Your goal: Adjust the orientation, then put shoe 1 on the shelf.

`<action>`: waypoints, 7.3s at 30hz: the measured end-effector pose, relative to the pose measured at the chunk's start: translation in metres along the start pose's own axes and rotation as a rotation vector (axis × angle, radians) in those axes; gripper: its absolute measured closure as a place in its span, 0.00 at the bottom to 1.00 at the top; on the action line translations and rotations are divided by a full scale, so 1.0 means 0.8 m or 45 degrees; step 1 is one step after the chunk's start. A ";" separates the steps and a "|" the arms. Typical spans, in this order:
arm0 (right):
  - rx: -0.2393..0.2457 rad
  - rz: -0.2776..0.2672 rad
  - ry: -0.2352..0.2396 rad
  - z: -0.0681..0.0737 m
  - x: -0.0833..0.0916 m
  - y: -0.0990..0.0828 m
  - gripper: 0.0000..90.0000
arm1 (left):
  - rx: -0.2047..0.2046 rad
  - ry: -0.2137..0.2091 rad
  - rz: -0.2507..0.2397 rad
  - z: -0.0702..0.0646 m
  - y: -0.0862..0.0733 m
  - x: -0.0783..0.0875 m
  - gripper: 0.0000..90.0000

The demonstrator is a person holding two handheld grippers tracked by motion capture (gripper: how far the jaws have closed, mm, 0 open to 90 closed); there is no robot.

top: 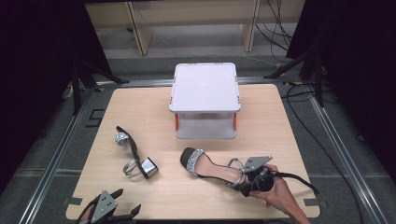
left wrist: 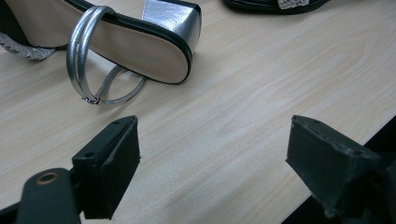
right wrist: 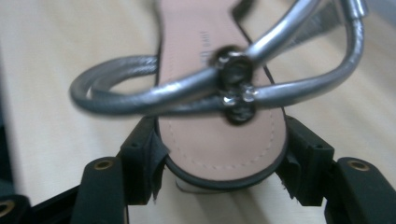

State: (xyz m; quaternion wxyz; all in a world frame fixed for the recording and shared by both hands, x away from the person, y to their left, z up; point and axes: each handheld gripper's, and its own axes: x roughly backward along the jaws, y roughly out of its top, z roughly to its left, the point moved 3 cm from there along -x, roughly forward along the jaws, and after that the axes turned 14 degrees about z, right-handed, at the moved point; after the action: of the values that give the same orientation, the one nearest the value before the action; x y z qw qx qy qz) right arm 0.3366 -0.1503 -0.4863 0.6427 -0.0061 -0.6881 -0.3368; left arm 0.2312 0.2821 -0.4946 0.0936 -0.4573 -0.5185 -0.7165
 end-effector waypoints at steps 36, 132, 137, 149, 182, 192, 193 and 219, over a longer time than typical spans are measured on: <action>-0.137 -0.192 0.121 -0.016 0.024 -0.004 0.69 | 0.028 0.009 -0.002 0.002 0.001 -0.001 0.19; 0.396 -0.218 -0.321 -0.011 0.135 0.441 0.99 | 0.009 -0.009 0.006 0.003 -0.001 -0.001 0.19; 0.326 -0.235 -0.385 -0.038 0.149 0.443 0.99 | 0.008 -0.010 0.008 0.003 0.000 -0.001 0.19; 0.178 -0.237 -0.513 -0.089 0.164 0.446 0.99 | -0.001 -0.008 0.013 0.002 -0.001 0.000 0.19; -0.056 -0.223 -0.500 -0.156 0.115 0.409 0.98 | 0.009 -0.016 -0.001 -0.001 -0.001 -0.001 0.19; -0.025 -0.173 -0.468 -0.145 0.106 0.403 0.96 | -0.002 -0.005 0.011 0.000 -0.001 0.000 0.19; -0.032 -0.159 -0.460 -0.144 0.105 0.402 0.96 | 0.015 -0.019 -0.007 -0.002 -0.001 -0.001 0.19; -0.066 -0.157 -0.376 -0.176 0.102 0.353 0.94 | 0.016 -0.018 -0.013 -0.002 0.000 -0.001 0.19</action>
State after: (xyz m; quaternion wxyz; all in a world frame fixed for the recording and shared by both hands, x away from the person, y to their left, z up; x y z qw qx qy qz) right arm 0.5710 -0.0331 -0.2923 0.5123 -0.0299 -0.7651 -0.3888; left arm 0.2305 0.2805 -0.4950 0.0891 -0.4589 -0.5259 -0.7105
